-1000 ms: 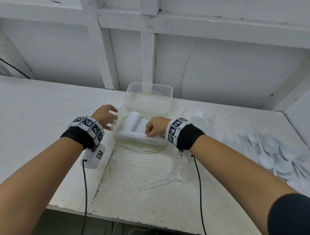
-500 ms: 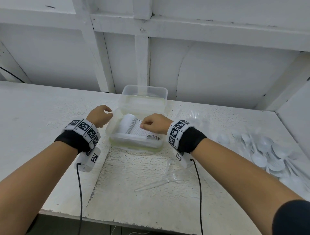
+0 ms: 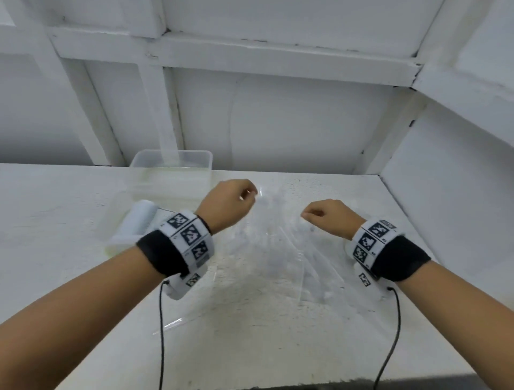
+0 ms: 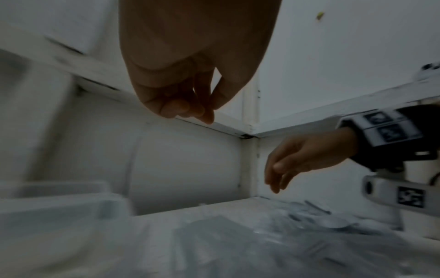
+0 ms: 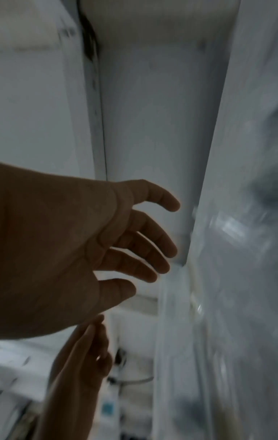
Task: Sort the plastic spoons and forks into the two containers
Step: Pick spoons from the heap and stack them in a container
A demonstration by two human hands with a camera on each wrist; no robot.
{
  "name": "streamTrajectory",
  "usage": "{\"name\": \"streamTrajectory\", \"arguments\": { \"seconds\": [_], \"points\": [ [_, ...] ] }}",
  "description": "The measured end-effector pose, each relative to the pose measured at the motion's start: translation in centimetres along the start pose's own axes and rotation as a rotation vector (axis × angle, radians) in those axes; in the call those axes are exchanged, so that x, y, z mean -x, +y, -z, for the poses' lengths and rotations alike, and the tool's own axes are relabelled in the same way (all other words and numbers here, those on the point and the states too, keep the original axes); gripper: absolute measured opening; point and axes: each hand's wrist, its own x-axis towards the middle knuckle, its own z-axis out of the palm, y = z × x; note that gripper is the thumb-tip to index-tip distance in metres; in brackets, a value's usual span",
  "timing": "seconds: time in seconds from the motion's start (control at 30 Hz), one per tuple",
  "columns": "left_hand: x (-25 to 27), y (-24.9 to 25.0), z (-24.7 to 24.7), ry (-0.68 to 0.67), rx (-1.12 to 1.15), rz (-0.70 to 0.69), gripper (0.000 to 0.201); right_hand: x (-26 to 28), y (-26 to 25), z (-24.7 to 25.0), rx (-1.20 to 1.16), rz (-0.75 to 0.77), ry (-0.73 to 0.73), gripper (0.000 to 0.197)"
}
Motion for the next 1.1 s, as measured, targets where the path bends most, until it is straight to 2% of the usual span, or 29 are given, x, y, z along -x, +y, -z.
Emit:
{"name": "streamTrajectory", "arguments": {
  "seconds": [0.1,0.17,0.27,0.37,0.47,0.7,0.83,1.0,1.1],
  "points": [
    [-1.8,3.5,-4.7,-0.249,-0.051,-0.08,0.028,1.2,5.1,1.4,0.058,-0.149,0.036,0.024],
    [-2.7,5.2,-7.6,-0.394,-0.088,-0.126,0.03,2.1,7.3,1.6,0.081,-0.198,0.004,0.024],
    [-3.1,6.6,-11.3,-0.59,-0.2,-0.181,0.036,3.1,8.9,1.0,0.123,-0.196,-0.083,0.023],
    [-2.1,6.4,-13.6,-0.746,-0.394,-0.192,0.048,3.4,8.7,0.0,0.112,-0.139,-0.074,0.024],
    [-1.0,5.0,-13.9,-0.752,-0.48,-0.235,0.054,3.0,7.7,-1.3,0.131,-0.079,-0.123,0.032],
    [0.0,2.4,-11.6,-0.658,-0.466,-0.231,0.044,0.0,5.6,-3.8,0.383,-0.013,-0.125,0.038],
    [0.6,1.5,-10.8,-0.654,-0.464,-0.226,0.044,-2.5,4.6,-3.7,0.315,-0.088,0.002,0.029],
    [1.1,1.3,-10.2,-0.664,-0.486,-0.187,0.049,-4.9,4.2,-3.9,0.147,-0.286,-0.118,0.037],
    [1.3,1.0,-9.8,-0.678,-0.5,-0.155,0.051,-5.7,3.6,-4.4,0.108,-0.313,-0.091,0.035]
  ]
}}
